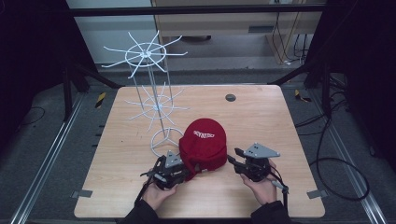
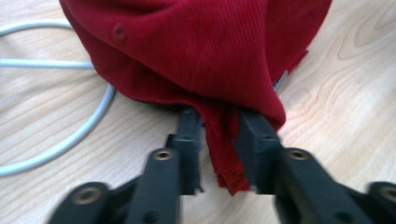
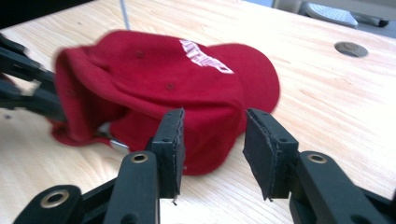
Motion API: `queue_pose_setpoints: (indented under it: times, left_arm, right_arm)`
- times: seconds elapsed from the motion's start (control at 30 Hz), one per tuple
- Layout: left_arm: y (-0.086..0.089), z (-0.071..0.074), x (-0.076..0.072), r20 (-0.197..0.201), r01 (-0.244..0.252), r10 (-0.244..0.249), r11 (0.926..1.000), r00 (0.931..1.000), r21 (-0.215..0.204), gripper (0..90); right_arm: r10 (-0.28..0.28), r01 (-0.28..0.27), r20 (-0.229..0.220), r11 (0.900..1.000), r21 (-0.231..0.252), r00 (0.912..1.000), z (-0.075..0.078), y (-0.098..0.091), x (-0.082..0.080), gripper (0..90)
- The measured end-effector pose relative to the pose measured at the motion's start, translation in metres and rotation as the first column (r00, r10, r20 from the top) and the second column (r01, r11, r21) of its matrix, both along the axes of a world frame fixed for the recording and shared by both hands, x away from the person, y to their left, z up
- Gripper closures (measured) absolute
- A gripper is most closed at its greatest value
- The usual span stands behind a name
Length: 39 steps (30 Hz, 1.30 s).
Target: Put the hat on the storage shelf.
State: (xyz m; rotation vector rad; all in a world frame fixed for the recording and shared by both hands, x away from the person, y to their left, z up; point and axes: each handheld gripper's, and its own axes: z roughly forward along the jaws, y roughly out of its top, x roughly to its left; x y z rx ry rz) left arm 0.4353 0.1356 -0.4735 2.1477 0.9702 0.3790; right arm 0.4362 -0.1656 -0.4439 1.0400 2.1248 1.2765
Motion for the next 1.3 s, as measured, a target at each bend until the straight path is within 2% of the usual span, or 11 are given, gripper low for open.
queue_pose_setpoints:
  times: [0.13, 0.23, 0.3, 0.4, 0.5, 0.57, 0.73, 0.87, 0.97, 1.07, 1.3]
  left_arm:
    - [0.011, 0.004, -0.008, 0.023, -0.017, 0.017, 0.9998, 0.9996, -0.010, 54.5]
    - [0.019, 0.011, -0.016, 0.048, -0.031, 0.034, 0.9982, 0.9983, -0.051, 47.5]
    - [0.020, 0.015, -0.019, 0.068, -0.026, 0.031, 0.9966, 0.9972, -0.078, 44.6]
    - [0.014, 0.016, -0.019, 0.064, -0.013, 0.019, 0.9951, 0.9978, -0.098, 41.2]
    - [0.005, 0.011, -0.017, 0.058, -0.003, 0.007, 0.9971, 0.9983, -0.075, 40.8]
    - [-0.001, 0.008, -0.013, 0.051, -0.009, 0.013, 0.9979, 0.9986, -0.064, 41.0]
    - [-0.007, 0.003, -0.003, 0.038, -0.028, 0.031, 0.9973, 0.9988, -0.068, 56.8]
    - [-0.009, -0.001, 0.003, 0.022, -0.033, 0.034, 0.9982, 0.9992, -0.050, 75.7]
    - [-0.011, -0.003, 0.007, 0.022, -0.032, 0.033, 0.9988, 0.9992, -0.036, 85.0]
    - [-0.013, -0.003, 0.011, 0.027, -0.027, 0.028, 0.9991, 0.9993, -0.034, 87.2]
    - [-0.027, 0.002, 0.030, 0.049, -0.028, 0.029, 0.9990, 0.9983, -0.035, 87.8]
  right_arm:
    - [-0.006, 0.006, 0.001, 1.0000, -0.006, 1.0000, -0.006, -0.001, 0.004, 53.8]
    - [-0.005, 0.005, -0.003, 1.0000, -0.002, 1.0000, -0.008, 0.002, 0.008, 52.1]
    - [-0.018, 0.018, -0.013, 0.9998, 0.003, 0.9998, -0.009, 0.004, 0.013, 51.3]
    - [-0.038, 0.038, -0.012, 0.9990, 0.022, 0.9992, -0.007, 0.007, 0.024, 50.7]
    - [-0.045, 0.046, -0.012, 0.9986, 0.026, 0.9989, -0.007, 0.013, 0.037, 50.4]
    - [-0.051, 0.052, -0.032, 0.9982, 0.031, 0.9982, -0.009, 0.017, 0.047, 50.2]
    - [-0.043, 0.044, -0.101, 0.9990, 0.008, 0.9940, -0.019, 0.027, 0.066, 59.8]
    - [-0.037, 0.035, -0.167, 0.9993, -0.013, 0.9852, -0.022, 0.027, 0.068, 77.9]
    - [-0.028, 0.026, -0.205, 0.9996, -0.009, 0.9783, -0.020, 0.021, 0.065, 84.3]
    - [-0.024, 0.019, -0.224, 0.9995, -0.024, 0.9742, -0.016, 0.013, 0.057, 85.2]
    - [-0.024, 0.027, -0.236, 0.9996, 0.008, 0.9714, -0.018, -0.012, 0.023, 84.6]
